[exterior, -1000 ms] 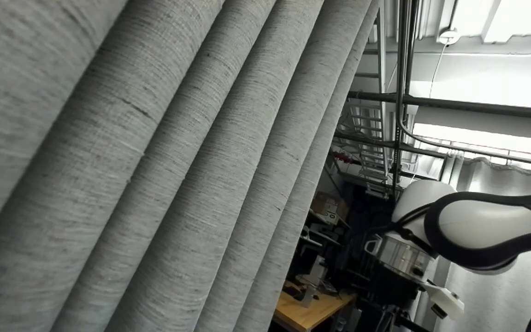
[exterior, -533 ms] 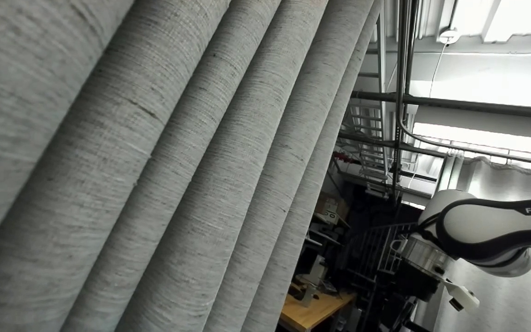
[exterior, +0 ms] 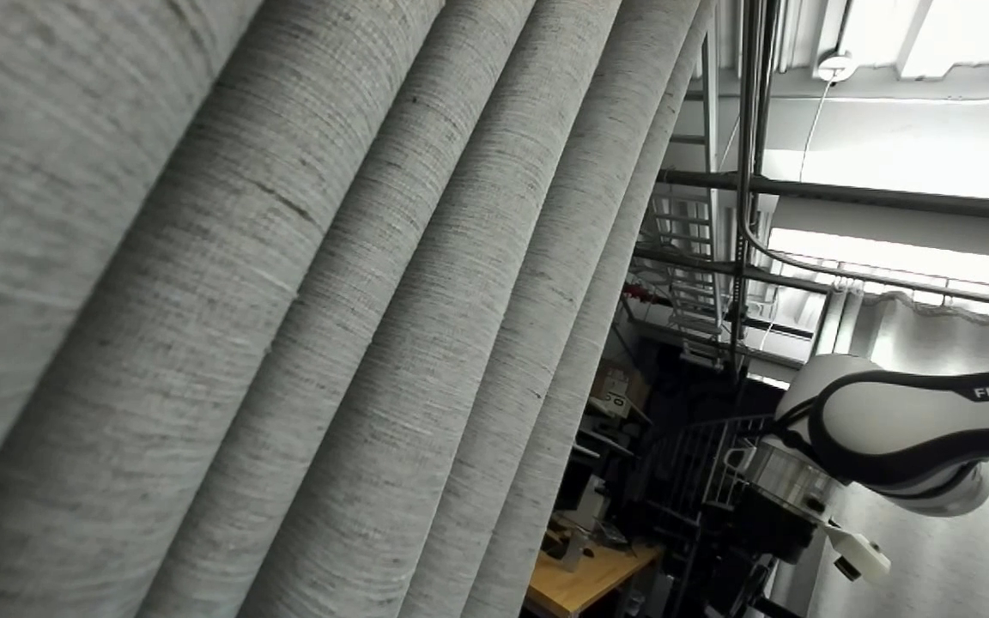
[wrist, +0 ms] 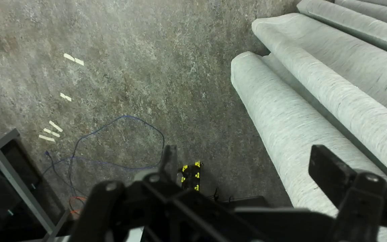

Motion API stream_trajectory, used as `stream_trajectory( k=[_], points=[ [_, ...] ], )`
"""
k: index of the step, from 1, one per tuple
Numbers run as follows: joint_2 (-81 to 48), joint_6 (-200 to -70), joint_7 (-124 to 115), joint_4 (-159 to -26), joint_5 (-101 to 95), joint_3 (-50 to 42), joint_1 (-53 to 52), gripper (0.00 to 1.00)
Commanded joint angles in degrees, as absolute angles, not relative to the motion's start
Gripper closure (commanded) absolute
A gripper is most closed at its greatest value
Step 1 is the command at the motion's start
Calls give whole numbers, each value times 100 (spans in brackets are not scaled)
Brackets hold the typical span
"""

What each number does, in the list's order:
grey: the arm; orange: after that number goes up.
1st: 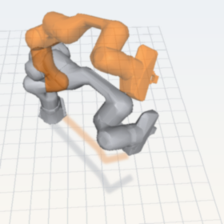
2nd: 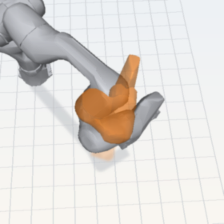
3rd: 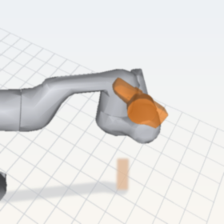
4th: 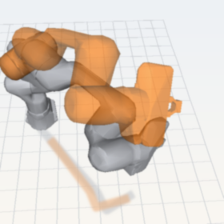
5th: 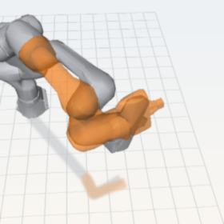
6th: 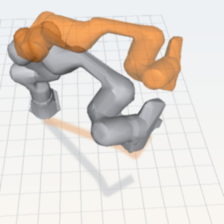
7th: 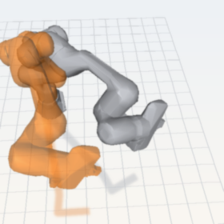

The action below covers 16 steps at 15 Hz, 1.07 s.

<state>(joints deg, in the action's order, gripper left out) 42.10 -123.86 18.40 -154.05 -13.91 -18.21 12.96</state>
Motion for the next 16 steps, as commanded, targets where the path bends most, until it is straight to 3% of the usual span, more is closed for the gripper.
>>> stream_trajectory(
  k=[1, 5, 16],
  points=[
    [4204, -12375, 1862, -15396, -1357, -1784, 1331, 0],
    [4265, -12706, 2018, -15382, -1207, -1837, 1124, 0],
    [4148, -15141, 2372, -15225, -419, -1900, 166, 0]
  ],
)
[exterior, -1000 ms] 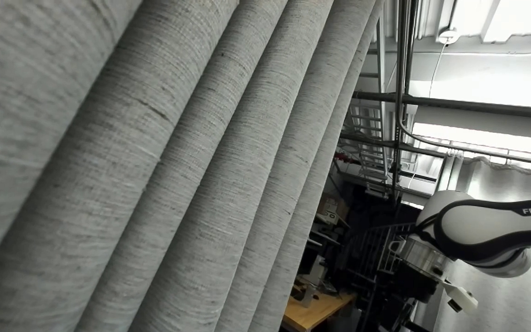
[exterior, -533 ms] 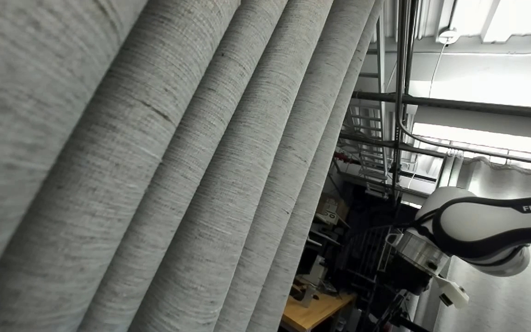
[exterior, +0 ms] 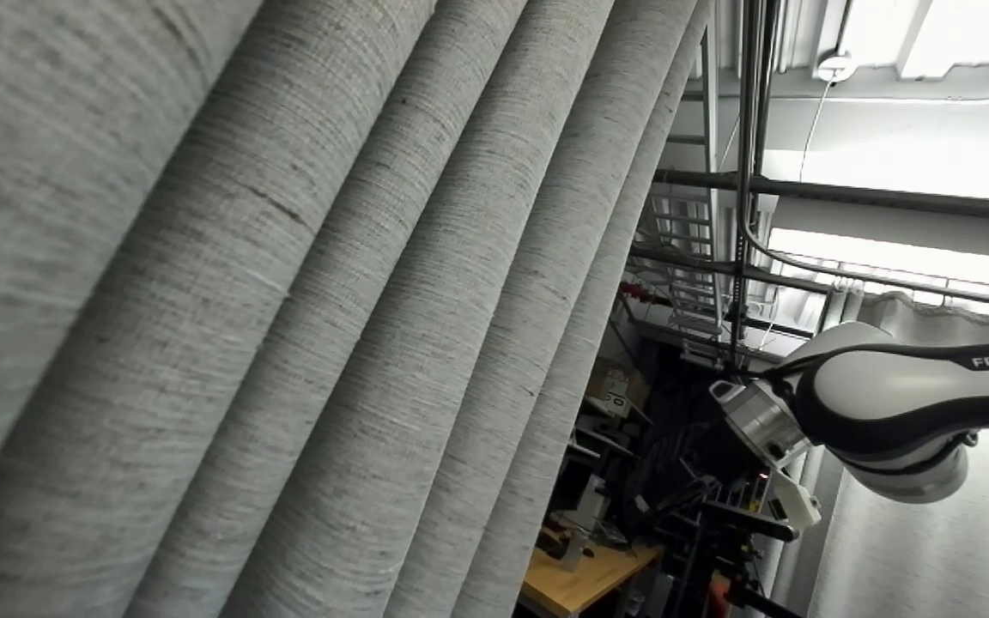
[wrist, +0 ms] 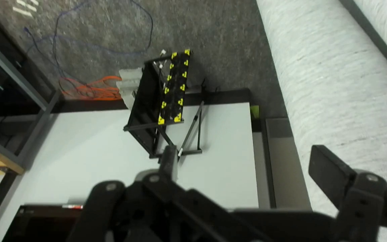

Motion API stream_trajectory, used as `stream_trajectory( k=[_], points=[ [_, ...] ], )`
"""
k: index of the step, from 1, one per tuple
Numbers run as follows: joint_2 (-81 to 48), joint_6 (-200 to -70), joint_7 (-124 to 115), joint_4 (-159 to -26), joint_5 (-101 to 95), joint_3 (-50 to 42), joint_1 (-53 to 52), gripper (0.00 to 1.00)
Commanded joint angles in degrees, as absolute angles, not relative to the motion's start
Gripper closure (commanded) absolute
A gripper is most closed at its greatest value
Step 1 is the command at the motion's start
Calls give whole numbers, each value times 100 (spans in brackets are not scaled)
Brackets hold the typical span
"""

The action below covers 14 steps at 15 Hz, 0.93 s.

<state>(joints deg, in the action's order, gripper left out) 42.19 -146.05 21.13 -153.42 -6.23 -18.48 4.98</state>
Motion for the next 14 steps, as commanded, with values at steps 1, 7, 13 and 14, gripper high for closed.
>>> stream_trajectory(
  k=[1, 7, 13, 14],
  points=[
    [4109, -15362, 2383, -15192, -405, -1876, 36, 0],
    [3904, -16340, 2231, -15098, -452, -1765, -490, 0],
    [3961, -16212, 2181, -15167, -523, -1702, -391, 0],
    [3961, -16212, 2181, -15166, -523, -1702, -391, 0]
  ],
)
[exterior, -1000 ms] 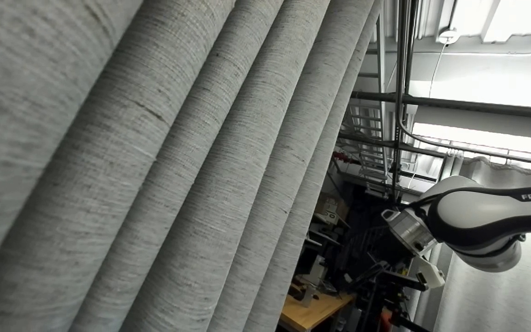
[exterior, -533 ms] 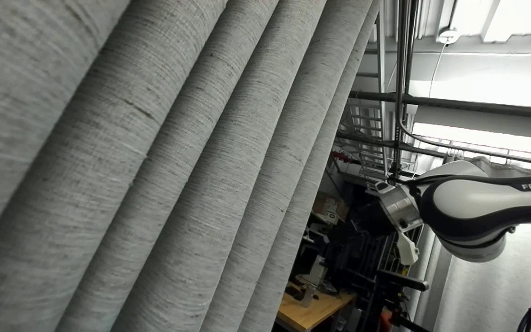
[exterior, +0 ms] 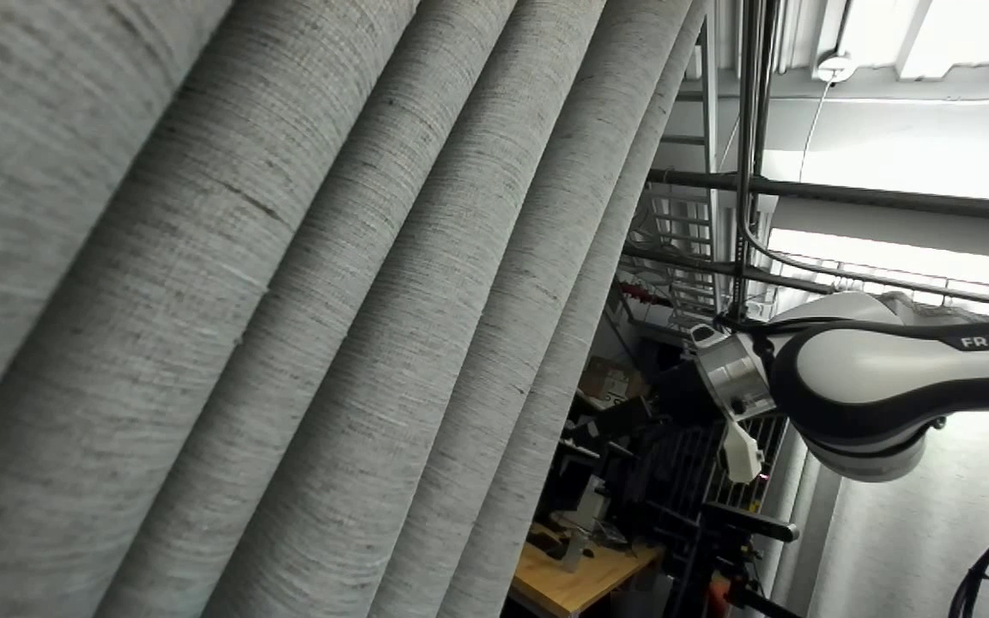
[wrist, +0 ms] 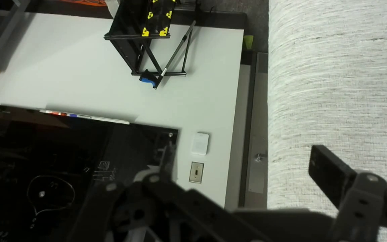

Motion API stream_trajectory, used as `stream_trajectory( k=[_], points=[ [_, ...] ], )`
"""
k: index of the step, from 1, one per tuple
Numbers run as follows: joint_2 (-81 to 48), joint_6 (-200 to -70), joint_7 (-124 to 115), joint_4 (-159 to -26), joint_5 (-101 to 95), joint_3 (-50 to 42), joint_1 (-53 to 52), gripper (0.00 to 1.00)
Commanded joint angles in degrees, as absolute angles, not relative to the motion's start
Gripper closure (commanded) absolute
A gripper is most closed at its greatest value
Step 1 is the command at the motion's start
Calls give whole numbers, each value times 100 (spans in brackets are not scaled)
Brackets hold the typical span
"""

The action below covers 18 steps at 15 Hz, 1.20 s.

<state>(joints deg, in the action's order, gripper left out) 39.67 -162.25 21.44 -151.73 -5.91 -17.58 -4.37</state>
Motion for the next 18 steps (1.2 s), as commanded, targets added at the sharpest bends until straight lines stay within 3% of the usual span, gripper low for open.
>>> stream_trajectory(
  k=[1, 9, 18],
  points=[
    [3948, -16360, 2122, -15187, -550, -1643, -333, 0],
    [3853, -16766, 2411, -14527, -280, -2084, -1168, 0],
    [3895, -16452, 3859, -13609, 536, -3774, -3773, 0]
  ],
)
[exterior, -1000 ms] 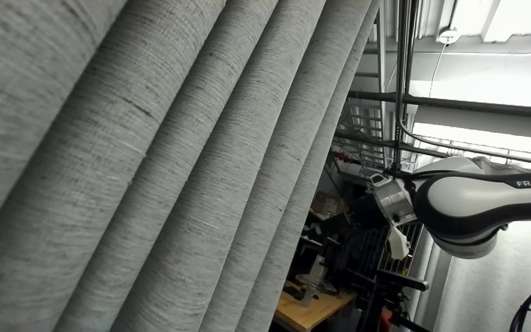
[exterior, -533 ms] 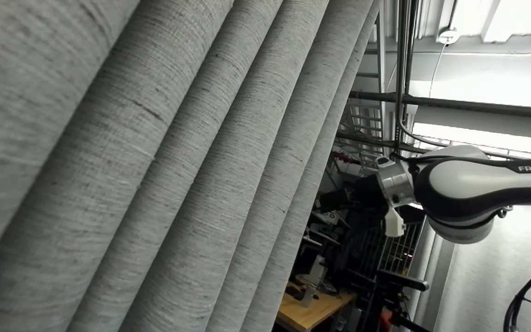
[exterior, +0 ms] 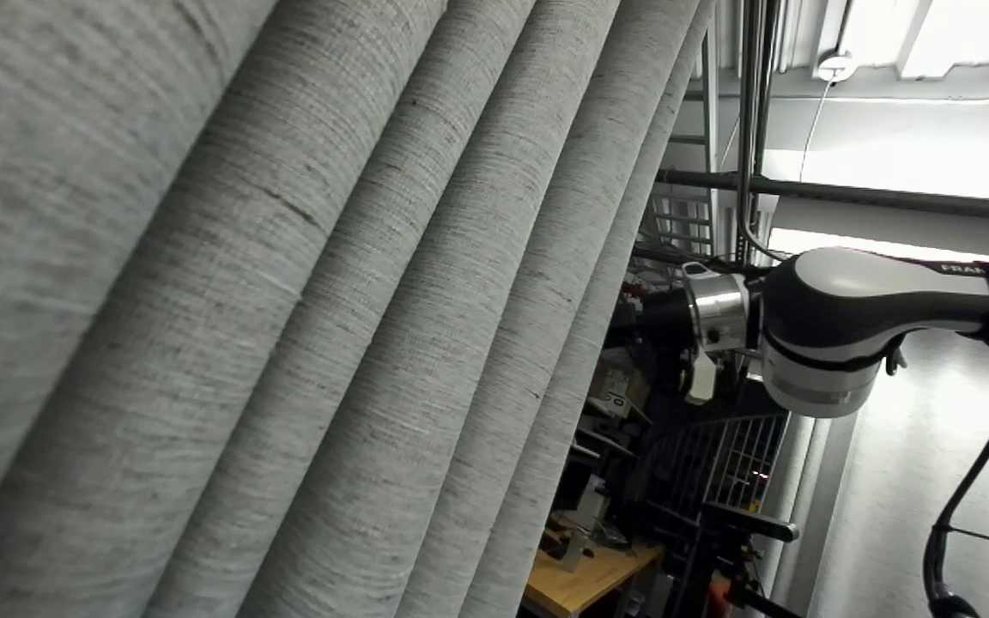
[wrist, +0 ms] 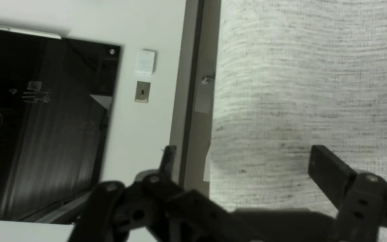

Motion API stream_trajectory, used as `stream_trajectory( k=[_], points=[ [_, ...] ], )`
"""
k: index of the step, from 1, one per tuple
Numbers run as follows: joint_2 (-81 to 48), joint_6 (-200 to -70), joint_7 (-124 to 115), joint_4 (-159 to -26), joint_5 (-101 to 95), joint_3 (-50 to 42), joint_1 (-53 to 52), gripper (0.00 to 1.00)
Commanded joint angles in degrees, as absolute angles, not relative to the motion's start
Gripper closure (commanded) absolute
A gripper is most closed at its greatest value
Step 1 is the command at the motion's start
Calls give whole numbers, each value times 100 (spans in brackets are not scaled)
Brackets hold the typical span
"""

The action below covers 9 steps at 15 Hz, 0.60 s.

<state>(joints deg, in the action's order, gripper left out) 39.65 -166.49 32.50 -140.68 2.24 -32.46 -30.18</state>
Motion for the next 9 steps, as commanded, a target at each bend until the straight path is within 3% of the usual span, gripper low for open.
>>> stream_trajectory(
  k=[1, 3, 4, 6, 9],
  points=[
    [3871, -16416, 3996, -13478, 563, -3953, -4016, 0],
    [3817, -16333, 4191, -13214, 603, -4287, -4447, 3],
    [3786, -16308, 4266, -13096, 616, -4441, -4630, 26],
    [3757, -16249, 4372, -12921, 610, -4700, -4917, 30],
    [3693, -16248, 4475, -12731, 561, -4992, -5173, 55]
  ],
)
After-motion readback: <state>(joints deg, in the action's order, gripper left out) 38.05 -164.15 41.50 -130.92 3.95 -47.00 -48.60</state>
